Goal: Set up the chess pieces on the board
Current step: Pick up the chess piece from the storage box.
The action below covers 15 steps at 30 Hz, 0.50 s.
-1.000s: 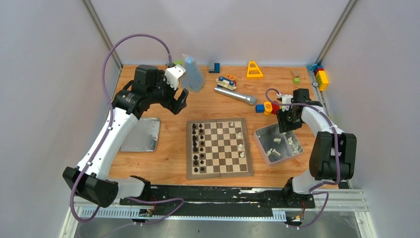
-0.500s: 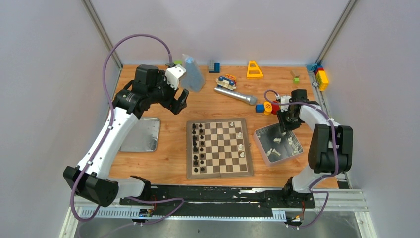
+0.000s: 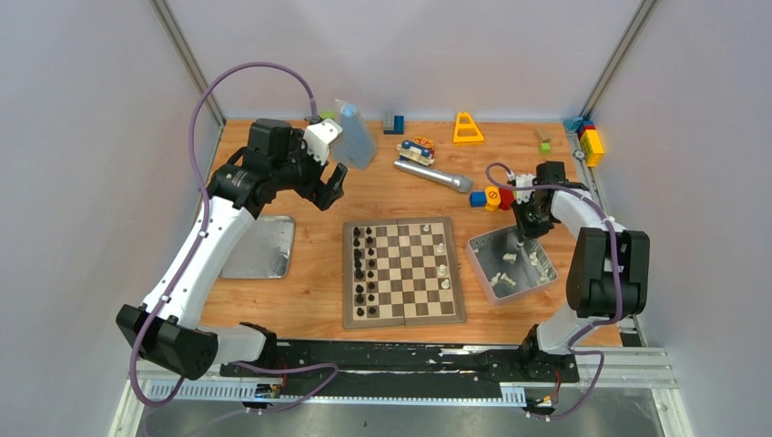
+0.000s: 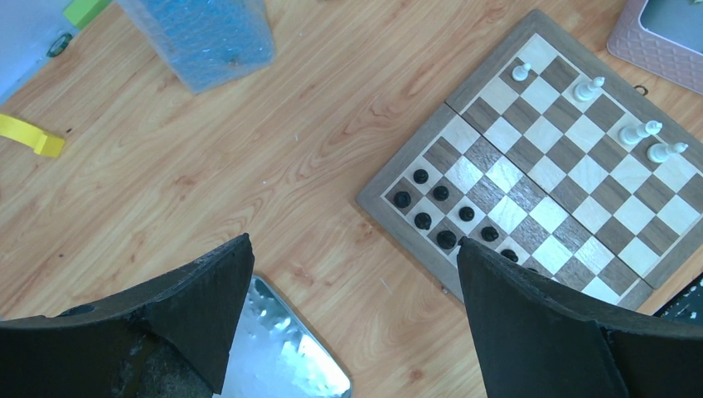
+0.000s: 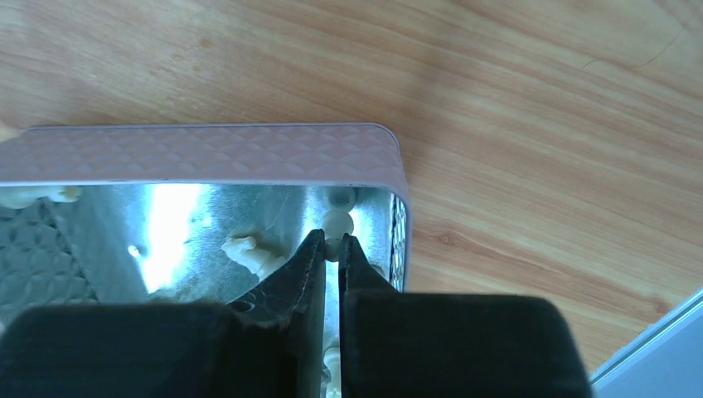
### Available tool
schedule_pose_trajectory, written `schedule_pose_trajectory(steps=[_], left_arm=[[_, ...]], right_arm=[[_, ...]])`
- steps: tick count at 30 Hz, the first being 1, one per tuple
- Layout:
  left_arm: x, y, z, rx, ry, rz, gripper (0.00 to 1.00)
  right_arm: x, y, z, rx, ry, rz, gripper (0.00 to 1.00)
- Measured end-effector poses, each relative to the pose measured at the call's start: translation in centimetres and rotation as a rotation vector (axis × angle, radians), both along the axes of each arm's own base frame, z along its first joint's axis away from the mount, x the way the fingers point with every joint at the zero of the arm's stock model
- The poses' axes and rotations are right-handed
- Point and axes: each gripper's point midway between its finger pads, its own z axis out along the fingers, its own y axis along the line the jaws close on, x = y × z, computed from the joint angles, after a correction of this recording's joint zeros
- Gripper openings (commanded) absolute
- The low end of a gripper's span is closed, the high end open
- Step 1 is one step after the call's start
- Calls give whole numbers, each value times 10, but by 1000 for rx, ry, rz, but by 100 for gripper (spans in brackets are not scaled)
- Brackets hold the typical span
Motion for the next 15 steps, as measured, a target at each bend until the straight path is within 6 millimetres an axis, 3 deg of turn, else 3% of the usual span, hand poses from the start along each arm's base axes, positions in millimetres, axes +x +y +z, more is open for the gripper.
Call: schedule_pose_trajectory(steps=[5, 8, 12, 15], left_arm=[[0, 1, 0, 2, -1, 3, 100], [1, 1, 0, 4, -2, 6, 100], [2, 3, -1, 12, -3, 16, 100], [2, 4, -3, 16, -5, 23, 100]], right_arm=[[9, 12, 36, 45, -62, 27, 0], [16, 34, 69, 75, -135, 83, 0], [18, 93, 106, 127, -212, 237, 0], [11, 140, 121, 163, -226, 357, 0]])
